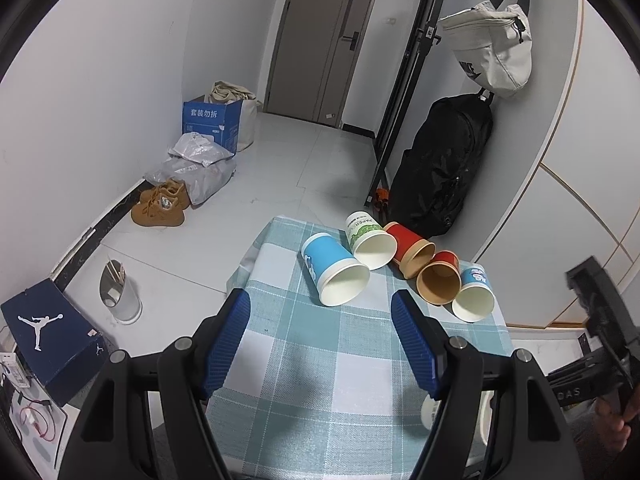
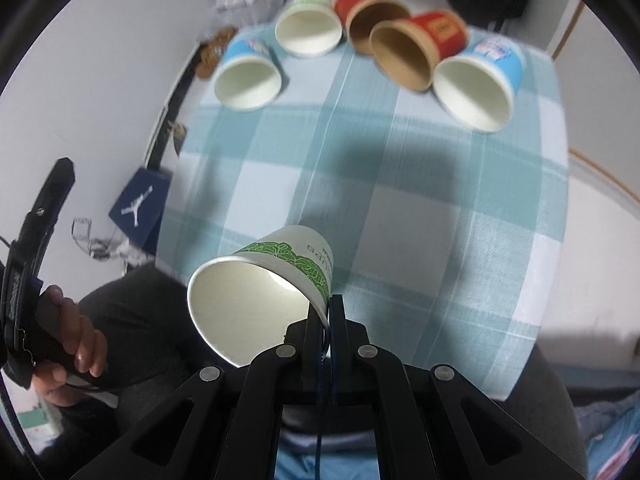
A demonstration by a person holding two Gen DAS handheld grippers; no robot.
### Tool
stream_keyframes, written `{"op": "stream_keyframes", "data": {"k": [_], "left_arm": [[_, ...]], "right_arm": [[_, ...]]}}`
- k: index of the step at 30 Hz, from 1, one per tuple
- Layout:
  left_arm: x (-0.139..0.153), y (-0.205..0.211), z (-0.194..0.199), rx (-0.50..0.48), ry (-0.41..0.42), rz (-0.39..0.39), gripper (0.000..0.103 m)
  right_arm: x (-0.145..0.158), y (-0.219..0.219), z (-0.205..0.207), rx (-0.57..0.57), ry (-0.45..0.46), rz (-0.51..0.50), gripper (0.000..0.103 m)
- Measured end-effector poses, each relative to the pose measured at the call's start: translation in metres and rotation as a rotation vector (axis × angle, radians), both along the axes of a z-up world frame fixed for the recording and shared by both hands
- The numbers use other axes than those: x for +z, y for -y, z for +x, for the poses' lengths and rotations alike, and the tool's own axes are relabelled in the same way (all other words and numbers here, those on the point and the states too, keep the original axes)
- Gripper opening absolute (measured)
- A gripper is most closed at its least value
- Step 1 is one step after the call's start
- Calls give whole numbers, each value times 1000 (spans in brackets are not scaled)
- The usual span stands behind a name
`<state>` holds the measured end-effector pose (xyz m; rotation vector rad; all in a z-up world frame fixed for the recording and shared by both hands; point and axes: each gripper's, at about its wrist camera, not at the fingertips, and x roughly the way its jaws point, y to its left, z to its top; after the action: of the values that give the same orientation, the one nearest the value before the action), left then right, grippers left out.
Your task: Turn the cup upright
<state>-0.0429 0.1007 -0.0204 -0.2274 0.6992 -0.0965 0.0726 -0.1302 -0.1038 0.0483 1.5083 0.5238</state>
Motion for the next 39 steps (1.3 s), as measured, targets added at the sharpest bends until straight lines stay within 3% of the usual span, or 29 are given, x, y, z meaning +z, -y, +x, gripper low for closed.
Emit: {"op": "stream_keyframes", "data": {"k": [11, 19, 21, 23, 27, 31, 35, 39], "left_arm": [[-1, 0, 0, -3, -5, 5, 69], [-3, 0, 2, 1, -30, -14, 69], [-3, -1, 2, -2, -33, -17, 69], [-3, 0, 2, -4, -38, -16, 69], [-4, 1, 3, -6, -42, -8, 69], [-6, 4, 5, -13, -51, 0, 69], [-6, 7, 6, -16, -54, 4, 69], [-6, 10, 5, -10, -39, 5, 69]], "right_arm": [[-19, -35, 23, 51, -86, -128, 3], [-19, -35, 28, 22, -93, -119, 6], [-19, -34, 32, 13, -90, -116, 9], [-19, -32, 33, 8, -80, -114, 19], [-18, -26, 34, -10, -71, -86, 24], [-7, -16, 32, -19, -16, -40, 39], [9, -2, 27, -47, 60, 28, 39], [36, 13, 9, -85, 220, 104, 45]]}}
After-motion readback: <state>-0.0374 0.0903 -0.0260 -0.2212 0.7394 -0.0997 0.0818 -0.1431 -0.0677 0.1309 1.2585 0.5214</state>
